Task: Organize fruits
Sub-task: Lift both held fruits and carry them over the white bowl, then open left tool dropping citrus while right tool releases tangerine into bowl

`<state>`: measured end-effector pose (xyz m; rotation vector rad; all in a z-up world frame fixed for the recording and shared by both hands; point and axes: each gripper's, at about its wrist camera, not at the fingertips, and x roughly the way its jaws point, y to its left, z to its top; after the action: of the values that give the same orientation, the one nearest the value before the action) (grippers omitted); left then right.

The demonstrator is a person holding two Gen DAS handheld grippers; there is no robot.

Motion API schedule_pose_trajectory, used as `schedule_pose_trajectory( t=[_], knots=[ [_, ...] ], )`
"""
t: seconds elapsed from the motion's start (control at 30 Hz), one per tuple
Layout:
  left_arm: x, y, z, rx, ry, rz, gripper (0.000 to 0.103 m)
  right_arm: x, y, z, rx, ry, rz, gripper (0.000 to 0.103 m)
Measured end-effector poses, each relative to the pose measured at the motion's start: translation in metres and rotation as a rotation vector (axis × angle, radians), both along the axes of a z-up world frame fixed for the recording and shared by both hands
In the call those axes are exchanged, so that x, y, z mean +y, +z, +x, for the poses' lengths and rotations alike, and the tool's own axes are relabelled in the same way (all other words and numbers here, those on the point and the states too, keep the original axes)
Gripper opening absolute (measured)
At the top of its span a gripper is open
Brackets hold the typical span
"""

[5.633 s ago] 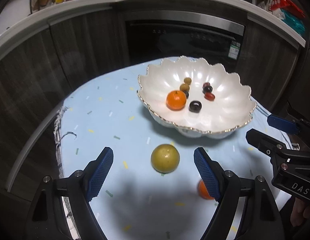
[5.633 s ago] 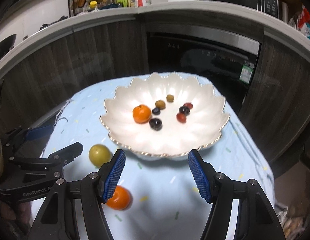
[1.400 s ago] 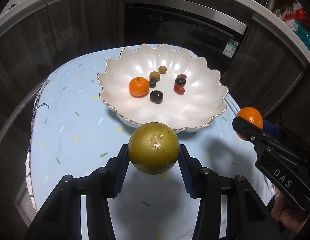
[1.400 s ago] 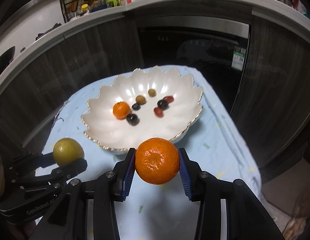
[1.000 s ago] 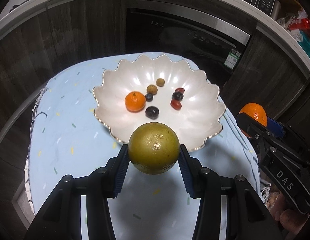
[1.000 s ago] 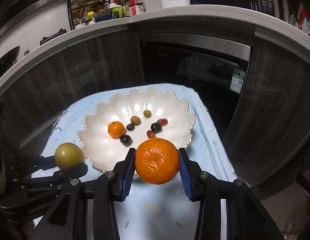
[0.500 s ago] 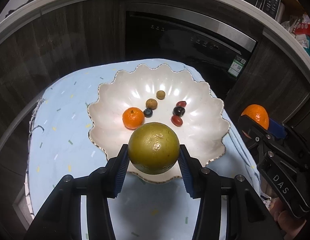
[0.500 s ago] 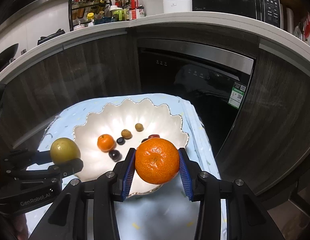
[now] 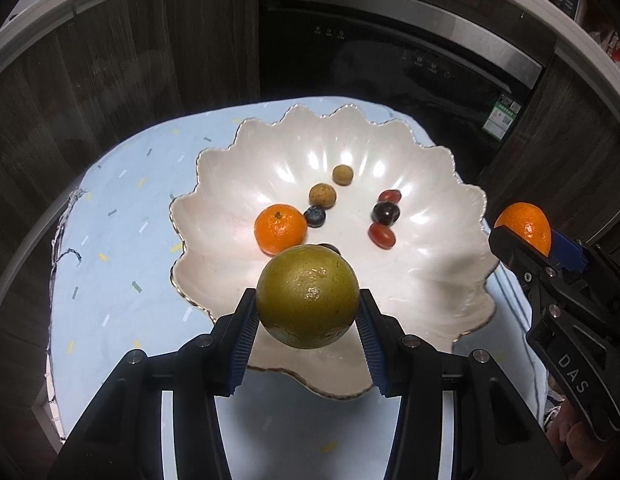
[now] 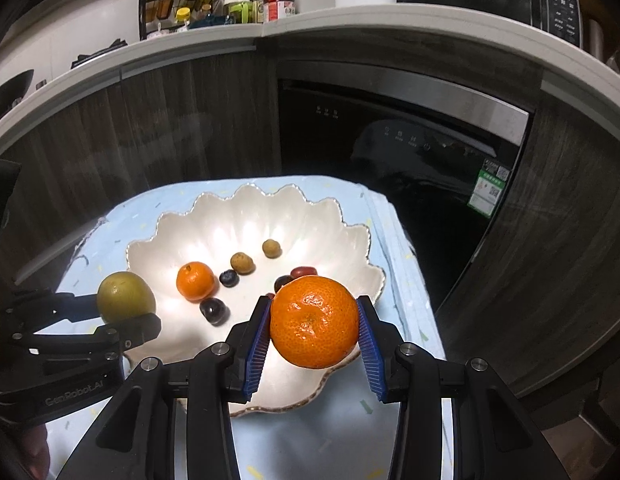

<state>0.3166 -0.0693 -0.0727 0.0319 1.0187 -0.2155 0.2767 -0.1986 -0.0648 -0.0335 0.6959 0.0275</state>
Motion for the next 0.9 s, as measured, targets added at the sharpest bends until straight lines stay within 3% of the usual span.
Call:
schedule_pose_trajectory(
  t=[0.77, 0.8, 0.83, 0.87, 0.9],
  knots=[
    [0.002, -0.027, 0.01, 0.097, 0.0, 0.026, 0.049, 0.009, -0.04, 0.025, 0.128, 0.051, 0.006, 0.044],
    [0.002, -0.026, 0.009, 0.094, -0.001, 0.019, 0.058, 0.008, -0.039, 0.025, 0.129, 0.047, 0.011, 0.044],
    [0.002, -0.022, 0.007, 0.075, -0.003, 0.016, 0.074, 0.007, -0.039, 0.024, 0.13, 0.042, 0.012, 0.049],
    [0.002, -0.018, 0.005, 0.05, 0.006, 0.029, 0.079, 0.006, -0.038, 0.024, 0.129, 0.037, 0.013, 0.061],
    [0.002, -0.015, 0.003, 0.03, 0.012, 0.037, 0.083, 0.005, -0.037, 0.022, 0.119, 0.032, 0.015, 0.065]
  ],
)
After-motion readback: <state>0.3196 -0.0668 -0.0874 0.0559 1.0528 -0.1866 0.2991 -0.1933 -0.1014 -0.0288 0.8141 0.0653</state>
